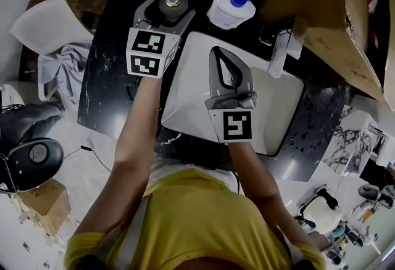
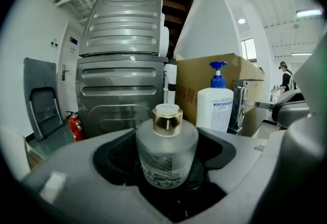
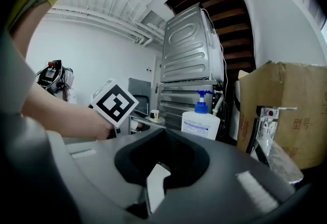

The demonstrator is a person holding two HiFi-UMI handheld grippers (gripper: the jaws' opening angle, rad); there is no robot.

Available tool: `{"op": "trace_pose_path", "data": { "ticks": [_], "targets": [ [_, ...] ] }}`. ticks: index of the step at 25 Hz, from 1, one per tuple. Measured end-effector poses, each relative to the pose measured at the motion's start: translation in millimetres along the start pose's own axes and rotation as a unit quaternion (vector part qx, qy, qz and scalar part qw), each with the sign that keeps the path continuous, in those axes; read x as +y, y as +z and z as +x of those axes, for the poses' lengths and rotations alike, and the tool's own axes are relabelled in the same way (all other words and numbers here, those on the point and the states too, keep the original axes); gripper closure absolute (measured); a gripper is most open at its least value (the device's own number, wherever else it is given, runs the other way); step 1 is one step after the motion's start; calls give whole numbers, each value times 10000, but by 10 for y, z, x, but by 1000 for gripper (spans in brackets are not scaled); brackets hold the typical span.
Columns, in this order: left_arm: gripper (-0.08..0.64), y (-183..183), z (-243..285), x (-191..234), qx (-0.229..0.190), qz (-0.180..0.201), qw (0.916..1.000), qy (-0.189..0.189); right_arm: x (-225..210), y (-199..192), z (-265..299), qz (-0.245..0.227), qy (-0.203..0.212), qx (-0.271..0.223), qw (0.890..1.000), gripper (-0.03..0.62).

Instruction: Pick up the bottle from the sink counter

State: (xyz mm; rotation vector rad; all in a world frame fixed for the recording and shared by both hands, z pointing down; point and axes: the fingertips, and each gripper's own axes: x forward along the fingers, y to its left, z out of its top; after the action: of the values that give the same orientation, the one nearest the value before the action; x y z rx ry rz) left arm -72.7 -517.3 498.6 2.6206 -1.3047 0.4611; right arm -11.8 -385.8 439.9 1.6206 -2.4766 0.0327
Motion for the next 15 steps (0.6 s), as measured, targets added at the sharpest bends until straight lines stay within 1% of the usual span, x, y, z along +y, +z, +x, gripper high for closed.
{"op": "trace_pose_path", "data": {
  "ticks": [9, 12, 15],
  "targets": [
    [222, 373, -768, -308, -334, 152, 9993, 55, 13, 300, -232, -91, -161, -277, 9994, 592],
    [222, 500, -1039, -407, -459, 202, 9987, 91, 19, 317, -347, -167, -181, -261, 9994, 592],
    [222, 637, -1308, -505, -609, 307, 9975, 187, 10, 385, -486, -55, -273, -307, 9991, 592]
  ]
}}
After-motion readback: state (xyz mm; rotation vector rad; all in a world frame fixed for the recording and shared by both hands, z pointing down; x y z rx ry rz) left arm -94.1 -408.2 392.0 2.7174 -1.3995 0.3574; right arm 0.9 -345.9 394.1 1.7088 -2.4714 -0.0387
